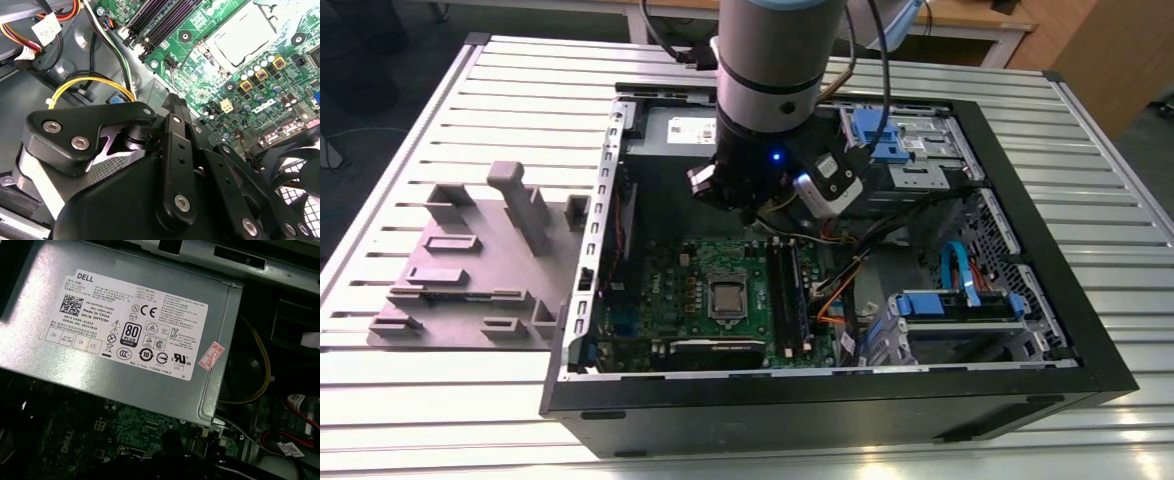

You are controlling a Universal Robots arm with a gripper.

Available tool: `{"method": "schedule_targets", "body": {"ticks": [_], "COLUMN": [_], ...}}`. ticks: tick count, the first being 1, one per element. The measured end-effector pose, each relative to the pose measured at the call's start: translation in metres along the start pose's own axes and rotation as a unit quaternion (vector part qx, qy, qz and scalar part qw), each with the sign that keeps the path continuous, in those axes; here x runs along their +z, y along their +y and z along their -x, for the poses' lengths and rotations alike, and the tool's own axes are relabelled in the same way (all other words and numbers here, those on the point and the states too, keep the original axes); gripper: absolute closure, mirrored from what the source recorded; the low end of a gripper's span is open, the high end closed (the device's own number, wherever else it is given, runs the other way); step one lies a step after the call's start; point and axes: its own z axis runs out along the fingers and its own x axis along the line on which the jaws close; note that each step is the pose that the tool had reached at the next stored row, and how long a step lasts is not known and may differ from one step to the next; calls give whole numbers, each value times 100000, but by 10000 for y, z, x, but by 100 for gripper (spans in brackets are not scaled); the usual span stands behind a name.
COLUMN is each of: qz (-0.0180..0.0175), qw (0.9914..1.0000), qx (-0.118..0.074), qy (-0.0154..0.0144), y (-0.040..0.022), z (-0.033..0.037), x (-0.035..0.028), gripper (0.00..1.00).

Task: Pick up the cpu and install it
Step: 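Install the first cpu locking lever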

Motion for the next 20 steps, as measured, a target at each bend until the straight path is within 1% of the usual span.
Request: {"method": "schedule_targets", "body": {"ticks": [9,10,12,14,15,17,20], "qz": [2,-31,-129,-144,-169,-280,-291], "qw": [100000,99998,99968,99953,99927,99847,99837], "qx": [57,696,2508,3036,3768,5465,5633], "qy": [-7,-104,-388,-480,-601,-842,-868], "y": [4,4,3,4,3,2,2], "z": [1,1,1,-2,-2,-3,-2], "x": [3,6,12,17,23,29,28], "gripper": [90,90,90,90,90,90,90]}}
